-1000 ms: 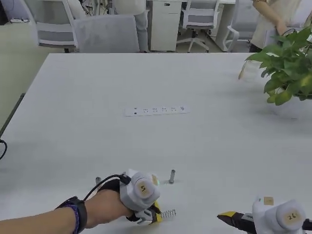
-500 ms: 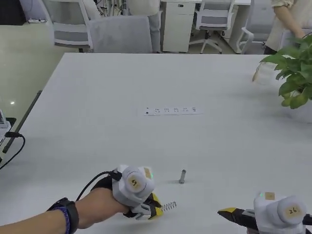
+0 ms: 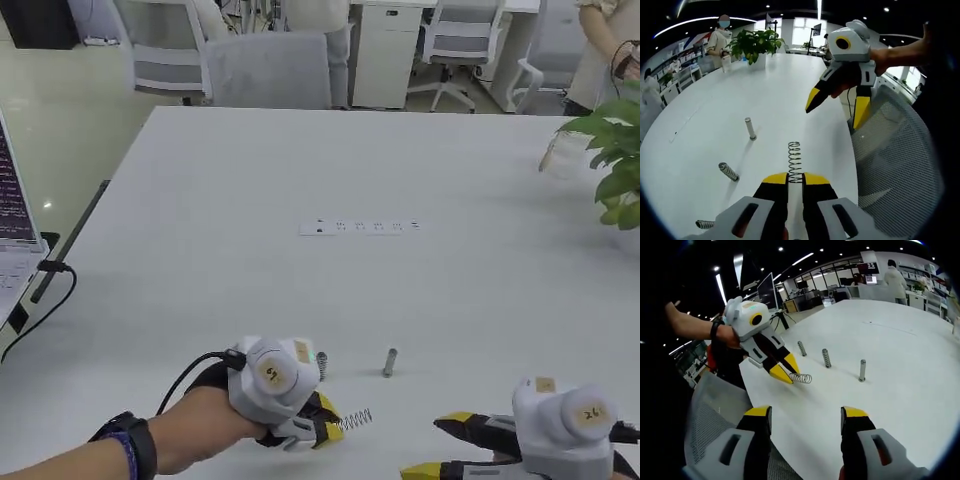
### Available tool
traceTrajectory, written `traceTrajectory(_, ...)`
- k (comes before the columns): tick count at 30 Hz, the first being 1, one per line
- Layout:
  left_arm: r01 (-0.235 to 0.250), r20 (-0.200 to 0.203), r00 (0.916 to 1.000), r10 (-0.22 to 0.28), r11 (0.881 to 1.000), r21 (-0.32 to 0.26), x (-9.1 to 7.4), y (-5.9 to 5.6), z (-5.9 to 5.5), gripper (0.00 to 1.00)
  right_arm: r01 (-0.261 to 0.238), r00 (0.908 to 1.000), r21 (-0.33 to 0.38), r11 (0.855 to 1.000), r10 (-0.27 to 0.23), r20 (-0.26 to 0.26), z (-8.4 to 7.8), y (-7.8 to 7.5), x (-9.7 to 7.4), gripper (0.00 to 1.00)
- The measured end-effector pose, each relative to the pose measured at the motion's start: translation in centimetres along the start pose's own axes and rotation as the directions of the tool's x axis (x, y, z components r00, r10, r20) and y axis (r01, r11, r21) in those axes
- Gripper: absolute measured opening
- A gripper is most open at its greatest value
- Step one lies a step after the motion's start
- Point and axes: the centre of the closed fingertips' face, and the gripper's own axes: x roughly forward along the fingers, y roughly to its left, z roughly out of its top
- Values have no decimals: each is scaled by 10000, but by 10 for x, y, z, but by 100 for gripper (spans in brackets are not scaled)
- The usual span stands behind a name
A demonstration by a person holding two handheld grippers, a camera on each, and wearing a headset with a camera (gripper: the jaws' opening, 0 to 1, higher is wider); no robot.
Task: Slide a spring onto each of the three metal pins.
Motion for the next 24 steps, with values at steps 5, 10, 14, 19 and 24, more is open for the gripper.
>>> traceTrajectory(5, 15, 111, 9999, -16, 9999, 101, -1, -4, 5, 2, -215, 9997, -60, 9998, 216, 97, 6, 3, 7, 49)
traceTrajectory(10, 59, 212, 9998, -62, 9998, 174, -3, -9, 9, 2, -391, 9991, -98, 9992, 392, 139, 9, 6, 11, 45)
traceTrajectory(14, 142, 290, 9995, -150, 9996, 260, -3, -14, 12, 2, -498, 9986, -113, 9987, 500, 171, 13, 7, 15, 42)
traceTrajectory(19, 225, 317, 9992, -236, 9992, 341, -3, -19, 14, 2, -770, 9969, -216, 9968, 773, 156, 16, 12, 19, 40)
traceTrajectory(24, 308, 393, 9987, -325, 9985, 449, -5, -24, 18, 2, -968, 9950, -209, 9951, 973, 236, 20, 16, 23, 35)
